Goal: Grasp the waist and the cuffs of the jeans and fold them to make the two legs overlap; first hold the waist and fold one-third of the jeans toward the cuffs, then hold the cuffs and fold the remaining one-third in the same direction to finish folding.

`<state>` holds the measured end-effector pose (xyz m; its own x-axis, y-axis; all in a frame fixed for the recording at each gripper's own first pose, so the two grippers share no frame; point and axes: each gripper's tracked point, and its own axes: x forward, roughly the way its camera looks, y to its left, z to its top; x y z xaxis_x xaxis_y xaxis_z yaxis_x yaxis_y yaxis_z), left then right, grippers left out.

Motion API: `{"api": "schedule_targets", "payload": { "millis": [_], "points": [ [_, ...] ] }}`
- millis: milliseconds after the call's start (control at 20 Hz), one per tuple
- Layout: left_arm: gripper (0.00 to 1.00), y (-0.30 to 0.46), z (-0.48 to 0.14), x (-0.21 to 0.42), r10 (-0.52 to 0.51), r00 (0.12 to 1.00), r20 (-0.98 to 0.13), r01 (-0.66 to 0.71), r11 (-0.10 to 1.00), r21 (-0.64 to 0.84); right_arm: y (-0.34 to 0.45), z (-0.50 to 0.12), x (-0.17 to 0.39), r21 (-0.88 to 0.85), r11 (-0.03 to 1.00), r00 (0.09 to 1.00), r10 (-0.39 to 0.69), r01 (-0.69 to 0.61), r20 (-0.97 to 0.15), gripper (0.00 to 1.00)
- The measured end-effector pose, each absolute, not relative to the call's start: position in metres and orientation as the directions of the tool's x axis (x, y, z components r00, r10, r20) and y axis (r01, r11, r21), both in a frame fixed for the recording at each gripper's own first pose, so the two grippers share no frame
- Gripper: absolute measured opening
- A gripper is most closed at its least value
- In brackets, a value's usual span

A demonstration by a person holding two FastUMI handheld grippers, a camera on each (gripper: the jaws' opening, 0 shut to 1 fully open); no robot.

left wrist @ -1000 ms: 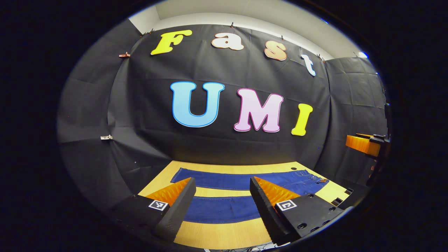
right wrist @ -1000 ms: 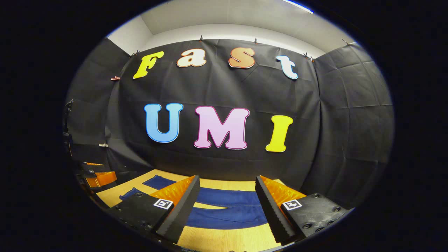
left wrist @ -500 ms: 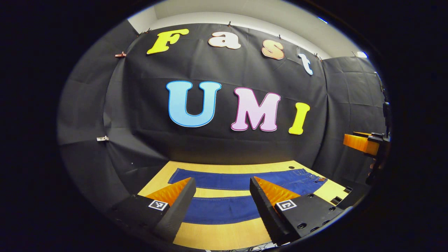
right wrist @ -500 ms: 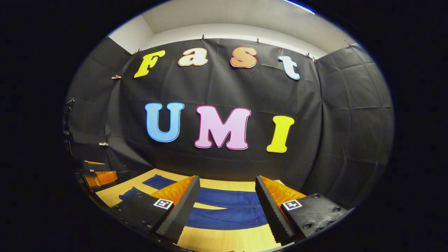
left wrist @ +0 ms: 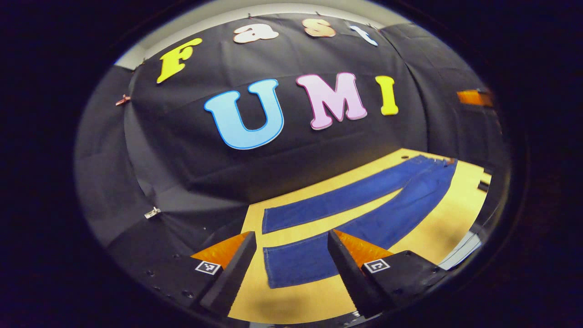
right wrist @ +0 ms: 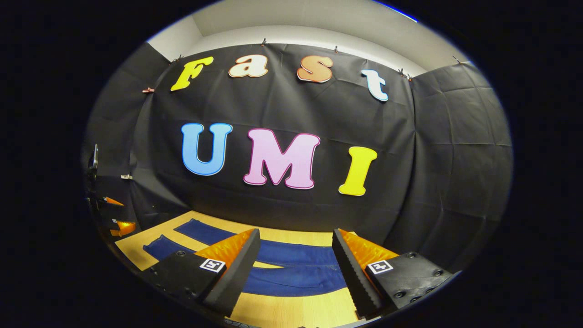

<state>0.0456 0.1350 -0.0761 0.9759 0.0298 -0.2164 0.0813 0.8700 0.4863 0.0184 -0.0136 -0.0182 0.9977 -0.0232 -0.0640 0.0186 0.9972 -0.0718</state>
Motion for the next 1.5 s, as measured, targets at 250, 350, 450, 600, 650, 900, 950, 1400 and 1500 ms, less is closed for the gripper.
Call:
{"api": "schedule_targets", "payload": {
  "millis": [250, 350, 450, 600, 650, 900, 950, 1400, 1500],
  "points": [
    [0.98, 0.214, -0.164, 0.064, 0.079, 0.887, -0.455, 0.289, 0.673, 0.681, -0.03, -0.034, 0.027, -0.092, 0.994, 0.992, -0.063, 0.052, -0.111, 0.97],
    [0.99, 0.238, -0.199, 0.075, 0.1, 0.835, -0.541, 0.404, 0.556, 0.727, -0.034, -0.043, 0.029, -0.111, 0.992, 0.987, -0.08, 0.065, -0.138, 0.97],
    [0.99, 0.253, -0.23, 0.08, 0.114, 0.779, -0.617, 0.515, 0.444, 0.733, -0.039, -0.045, 0.031, -0.123, 0.989, 0.984, -0.1, 0.083, -0.145, 0.97],
    [0.98, 0.268, -0.263, 0.095, 0.139, 0.724, -0.676, 0.602, 0.352, 0.717, -0.046, -0.058, 0.032, -0.127, 0.987, 0.977, -0.121, 0.099, -0.178, 0.97],
    [0.98, 0.27, -0.268, 0.1, 0.14, 0.716, -0.684, 0.614, 0.34, 0.712, -0.051, -0.063, 0.032, -0.134, 0.985, 0.973, -0.133, 0.109, -0.19, 0.97],
    [0.9, 0.265, -0.278, 0.118, 0.12, 0.696, -0.708, 0.666, 0.259, 0.699, -0.096, -0.08, 0.03, -0.202, 0.962, 0.949, -0.229, 0.185, -0.218, 0.97],
    [0.93, 0.265, -0.28, 0.121, 0.121, 0.684, -0.719, 0.678, 0.256, 0.689, -0.105, -0.082, 0.028, -0.209, 0.957, 0.943, -0.248, 0.202, -0.222, 0.97],
    [0.53, 0.264, -0.295, 0.141, 0.156, 0.594, -0.79, 0.758, 0.22, 0.614, -0.179, -0.112, 0.041, -0.351, 0.903, 0.914, -0.337, 0.247, -0.225, 0.98],
    [0.33, 0.264, -0.295, 0.143, 0.182, 0.583, -0.792, 0.753, 0.244, 0.611, -0.201, -0.117, 0.054, -0.431, 0.876, 0.92, -0.331, 0.216, -0.21, 0.97]
  ]
}}
